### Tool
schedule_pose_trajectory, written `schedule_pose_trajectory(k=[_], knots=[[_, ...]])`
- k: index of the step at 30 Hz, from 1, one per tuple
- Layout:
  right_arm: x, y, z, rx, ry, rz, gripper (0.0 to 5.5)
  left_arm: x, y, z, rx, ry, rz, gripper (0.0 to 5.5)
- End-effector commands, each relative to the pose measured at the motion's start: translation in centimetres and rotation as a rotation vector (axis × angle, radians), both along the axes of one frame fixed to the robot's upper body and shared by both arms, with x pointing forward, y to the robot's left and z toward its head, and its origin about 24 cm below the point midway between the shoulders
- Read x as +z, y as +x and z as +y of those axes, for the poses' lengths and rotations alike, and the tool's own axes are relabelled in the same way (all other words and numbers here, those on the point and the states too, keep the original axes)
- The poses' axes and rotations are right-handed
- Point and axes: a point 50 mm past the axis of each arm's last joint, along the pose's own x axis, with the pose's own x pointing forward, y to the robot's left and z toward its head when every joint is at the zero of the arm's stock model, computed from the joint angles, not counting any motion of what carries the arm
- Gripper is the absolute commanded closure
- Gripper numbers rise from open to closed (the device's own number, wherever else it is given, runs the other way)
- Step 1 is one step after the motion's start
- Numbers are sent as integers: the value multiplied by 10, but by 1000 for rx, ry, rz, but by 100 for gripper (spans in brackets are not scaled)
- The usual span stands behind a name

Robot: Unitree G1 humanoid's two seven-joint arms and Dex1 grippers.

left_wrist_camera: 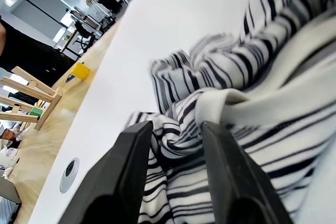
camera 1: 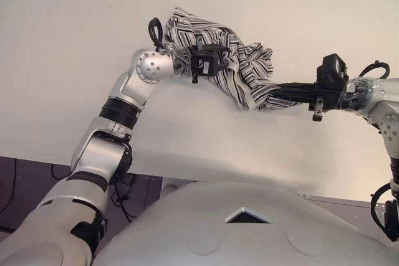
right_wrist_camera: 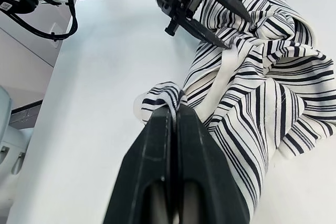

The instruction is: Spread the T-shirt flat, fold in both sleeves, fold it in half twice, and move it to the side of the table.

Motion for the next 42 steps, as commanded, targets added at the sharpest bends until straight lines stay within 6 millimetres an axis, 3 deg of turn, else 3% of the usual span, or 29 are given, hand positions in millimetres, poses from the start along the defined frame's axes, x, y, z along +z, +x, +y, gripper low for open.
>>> schedule_pose_trajectory(k=[1,16,26,31,33,35,38,42], knots=[[-3,2,5,5,-5,-15,548,2,5,3,-16,50,-53,382],[-9,7,10,-12,2,-41,548,1,10,-3,-68,90,-90,382],[-13,7,14,-40,21,-50,550,-7,5,-9,-133,117,-76,548],[-12,10,14,-44,23,-61,550,-3,9,-9,-131,100,-101,548],[-9,15,13,-63,26,-100,550,8,17,-10,-94,44,-141,548],[1,35,12,-173,79,-219,550,27,31,-9,-20,-27,-208,548],[29,84,7,-391,155,-440,550,67,65,6,157,-98,-303,548],[57,146,23,-541,177,-610,550,99,94,24,305,-66,-325,548]])
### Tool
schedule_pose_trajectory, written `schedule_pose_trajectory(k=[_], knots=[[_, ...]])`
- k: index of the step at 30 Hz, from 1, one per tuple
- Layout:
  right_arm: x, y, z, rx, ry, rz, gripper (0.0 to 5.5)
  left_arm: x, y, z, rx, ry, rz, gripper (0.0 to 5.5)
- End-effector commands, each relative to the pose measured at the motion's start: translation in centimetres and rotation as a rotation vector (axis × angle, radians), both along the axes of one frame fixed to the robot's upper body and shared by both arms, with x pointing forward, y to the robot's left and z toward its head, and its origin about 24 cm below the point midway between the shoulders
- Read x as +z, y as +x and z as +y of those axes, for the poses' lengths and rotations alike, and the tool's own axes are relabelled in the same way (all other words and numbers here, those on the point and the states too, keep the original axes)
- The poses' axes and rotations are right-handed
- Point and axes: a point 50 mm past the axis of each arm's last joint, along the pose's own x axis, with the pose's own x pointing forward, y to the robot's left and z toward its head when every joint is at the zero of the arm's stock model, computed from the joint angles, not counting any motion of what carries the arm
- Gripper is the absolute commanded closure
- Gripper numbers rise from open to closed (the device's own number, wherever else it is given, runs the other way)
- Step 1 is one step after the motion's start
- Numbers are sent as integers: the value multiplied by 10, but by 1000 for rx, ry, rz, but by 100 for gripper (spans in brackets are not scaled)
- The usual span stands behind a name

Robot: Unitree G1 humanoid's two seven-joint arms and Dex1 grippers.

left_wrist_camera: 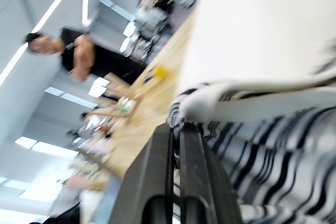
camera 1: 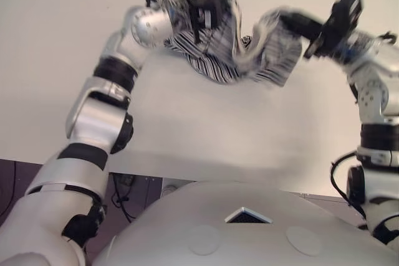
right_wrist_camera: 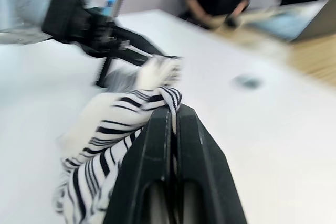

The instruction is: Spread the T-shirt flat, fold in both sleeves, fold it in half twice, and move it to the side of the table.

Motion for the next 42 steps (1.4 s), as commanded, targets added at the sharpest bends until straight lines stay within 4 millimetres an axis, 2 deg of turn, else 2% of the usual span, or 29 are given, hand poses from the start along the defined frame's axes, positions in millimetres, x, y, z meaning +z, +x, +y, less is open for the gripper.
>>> schedule_pose_trajectory(k=[1,4,8,10,15,22,24,27,28,29,31,32,33,34,35,36,37,38,39,40,42], knots=[[24,52,21,-104,-33,-121,550,29,24,18,150,37,-30,548],[39,80,31,-182,-128,-158,550,58,40,26,278,95,-103,548],[65,102,35,-366,-171,-176,550,88,53,32,447,186,-191,548],[76,106,35,-432,-175,-187,550,101,56,30,490,198,-226,548],[115,110,33,-550,-154,-282,550,142,58,21,551,171,-359,548],[171,104,28,-623,-82,-471,550,203,50,16,591,59,-597,548],[186,99,26,-648,-92,-578,550,214,47,15,595,33,-661,548],[192,90,24,-636,-109,-742,550,216,45,18,593,22,-775,548],[189,87,23,-606,-106,-792,550,214,44,20,585,0,-810,548],[175,83,25,-517,-91,-821,550,201,45,23,561,-26,-791,548],[116,71,29,-213,-68,-744,550,153,45,37,470,-91,-634,548],[73,54,26,-33,-81,-634,550,119,40,46,376,-136,-464,548],[37,31,25,119,-75,-507,550,89,32,54,284,-178,-309,548],[-1,-5,17,255,-67,-308,550,53,18,66,168,-227,-42,548],[-28,-37,12,351,-49,-123,550,29,-2,77,42,-277,195,548],[-49,-66,4,410,-42,63,550,14,-36,94,-104,-296,480,548],[-62,-87,-3,455,-43,200,550,3,-75,99,-284,-240,757,548],[-68,-98,-8,476,-43,284,550,-9,-113,101,-407,-121,976,548],[-70,-103,-9,488,-38,328,550,-20,-139,103,-474,-21,1109,548],[-69,-105,-8,502,-34,348,550,-29,-152,105,-500,52,1159,548],[-67,-113,-1,559,-38,388,550,-37,-167,98,-521,113,1152,548]])
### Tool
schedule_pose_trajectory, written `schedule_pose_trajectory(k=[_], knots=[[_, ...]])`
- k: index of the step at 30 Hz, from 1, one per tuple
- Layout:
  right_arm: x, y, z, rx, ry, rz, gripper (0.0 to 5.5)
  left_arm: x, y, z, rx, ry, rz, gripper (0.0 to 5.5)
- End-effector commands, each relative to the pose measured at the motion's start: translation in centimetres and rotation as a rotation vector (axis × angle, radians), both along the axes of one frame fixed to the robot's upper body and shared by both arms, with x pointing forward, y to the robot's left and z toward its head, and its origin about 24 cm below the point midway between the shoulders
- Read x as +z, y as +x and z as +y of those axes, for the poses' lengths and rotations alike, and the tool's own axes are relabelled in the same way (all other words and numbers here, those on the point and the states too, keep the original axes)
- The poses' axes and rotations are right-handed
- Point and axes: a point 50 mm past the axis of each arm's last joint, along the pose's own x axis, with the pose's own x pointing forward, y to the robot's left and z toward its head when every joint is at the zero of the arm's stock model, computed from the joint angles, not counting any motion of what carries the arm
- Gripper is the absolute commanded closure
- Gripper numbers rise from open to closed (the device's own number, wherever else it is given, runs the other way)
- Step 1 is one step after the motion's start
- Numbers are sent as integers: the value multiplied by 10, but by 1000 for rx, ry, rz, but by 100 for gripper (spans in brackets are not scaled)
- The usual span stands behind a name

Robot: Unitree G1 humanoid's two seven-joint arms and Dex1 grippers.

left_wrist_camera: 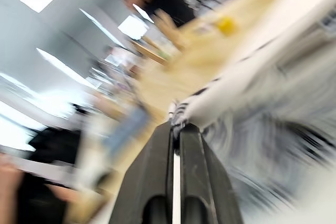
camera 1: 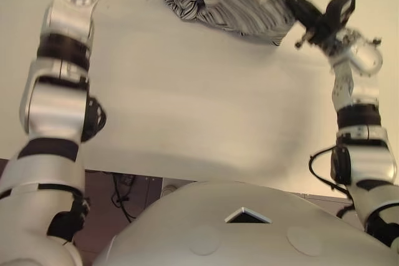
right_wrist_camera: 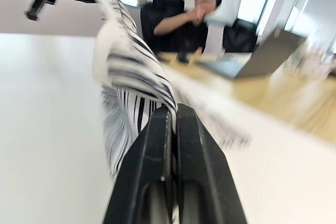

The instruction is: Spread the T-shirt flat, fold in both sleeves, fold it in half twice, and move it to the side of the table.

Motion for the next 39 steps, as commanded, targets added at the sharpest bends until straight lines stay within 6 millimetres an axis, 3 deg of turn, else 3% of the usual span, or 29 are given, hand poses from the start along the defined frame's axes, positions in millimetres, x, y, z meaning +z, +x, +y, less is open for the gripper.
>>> schedule_pose_trajectory(k=[1,4,10,14,15,18,20,23,25,28,29,31,34,36,39], knots=[[13,-91,22,557,-23,406,550,-33,-161,-8,-823,85,745,548],[10,-112,23,636,-116,504,550,-39,-176,-8,-832,220,674,548],[4,-135,17,640,-400,577,550,-71,-199,2,-769,339,705,548],[9,-135,15,571,-440,634,550,-82,-204,11,-690,369,704,548],[11,-135,15,576,-437,656,524,-82,-204,12,-679,365,704,524],[22,-139,15,628,-409,709,484,-74,-210,14,-702,340,744,489],[37,-135,10,651,-351,742,444,-53,-215,17,-758,319,787,453],[71,-110,-1,610,-207,628,431,-12,-203,17,-802,252,746,443],[83,-78,-2,510,-113,464,431,11,-175,28,-761,141,694,443],[67,-27,15,332,-80,277,431,34,-117,8,-629,-24,555,443],[54,-5,24,234,-68,247,431,23,-95,3,-521,-39,518,443],[31,22,39,96,-76,220,431,-9,-74,-1,-390,25,504,443],[-19,45,61,-29,-187,297,431,-64,-79,-3,-361,142,590,443],[-51,44,67,-77,-343,374,431,-90,-80,5,-306,239,589,443],[-78,34,46,-146,-571,445,431,-107,-81,16,-271,333,588,443]])
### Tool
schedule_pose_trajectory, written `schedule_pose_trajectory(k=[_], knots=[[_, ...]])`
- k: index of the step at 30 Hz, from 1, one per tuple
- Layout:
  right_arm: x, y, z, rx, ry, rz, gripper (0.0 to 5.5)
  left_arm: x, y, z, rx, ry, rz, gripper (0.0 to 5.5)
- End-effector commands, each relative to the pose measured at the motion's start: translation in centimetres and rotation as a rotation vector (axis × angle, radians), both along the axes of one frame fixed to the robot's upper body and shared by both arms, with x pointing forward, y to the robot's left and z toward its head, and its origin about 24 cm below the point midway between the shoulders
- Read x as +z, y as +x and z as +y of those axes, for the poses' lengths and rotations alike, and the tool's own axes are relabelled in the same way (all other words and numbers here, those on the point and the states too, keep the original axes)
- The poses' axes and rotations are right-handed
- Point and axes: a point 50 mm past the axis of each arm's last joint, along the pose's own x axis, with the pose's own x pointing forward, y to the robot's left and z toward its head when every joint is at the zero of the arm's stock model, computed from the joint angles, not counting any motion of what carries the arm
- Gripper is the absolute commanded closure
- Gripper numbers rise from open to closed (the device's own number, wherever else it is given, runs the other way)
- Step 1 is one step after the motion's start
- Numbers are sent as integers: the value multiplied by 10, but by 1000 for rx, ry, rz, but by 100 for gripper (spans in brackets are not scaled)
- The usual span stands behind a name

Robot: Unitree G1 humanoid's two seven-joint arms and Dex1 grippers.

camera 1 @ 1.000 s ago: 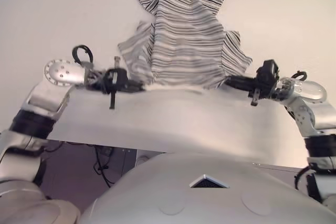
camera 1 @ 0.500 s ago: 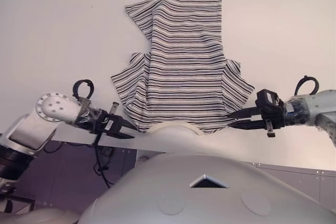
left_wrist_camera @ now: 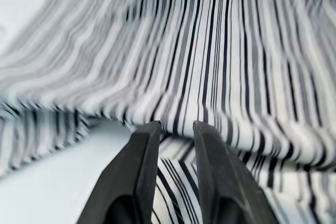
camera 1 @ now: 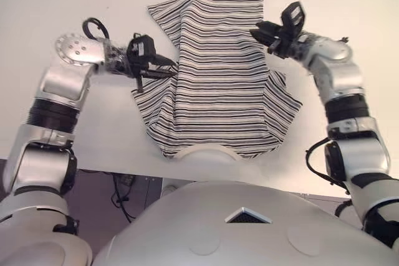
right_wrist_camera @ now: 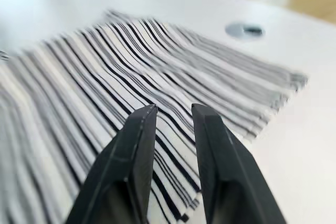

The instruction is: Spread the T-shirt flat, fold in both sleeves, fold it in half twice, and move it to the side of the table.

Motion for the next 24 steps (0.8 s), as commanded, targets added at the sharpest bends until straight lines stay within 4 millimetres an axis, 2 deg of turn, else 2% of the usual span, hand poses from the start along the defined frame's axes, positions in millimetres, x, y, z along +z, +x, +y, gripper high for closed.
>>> schedule_pose_trajectory(k=[1,5,8,11,13,15,18,20,21,24], knots=[[-49,-8,-26,-75,-419,126,431,-44,-7,20,3,214,-18,443],[-58,-23,-71,-169,-587,187,431,-44,-6,31,32,206,-27,443],[-55,-21,-72,-177,-545,170,431,-44,-4,36,59,195,-45,443],[-30,1,-50,-199,-308,12,431,-31,9,25,134,60,-107,443],[-7,12,-48,-214,-208,-154,431,-16,19,22,203,-57,-155,443],[19,16,-55,-227,-121,-329,431,2,23,30,264,-165,-181,443],[43,10,-66,-281,-7,-487,431,22,12,52,314,-260,-135,443],[48,-2,-70,-320,38,-535,431,24,-5,71,377,-289,-36,443],[45,-9,-71,-341,48,-532,431,22,-17,78,410,-310,43,443],[29,-28,-71,-391,56,-486,427,4,-46,87,471,-303,232,391]])
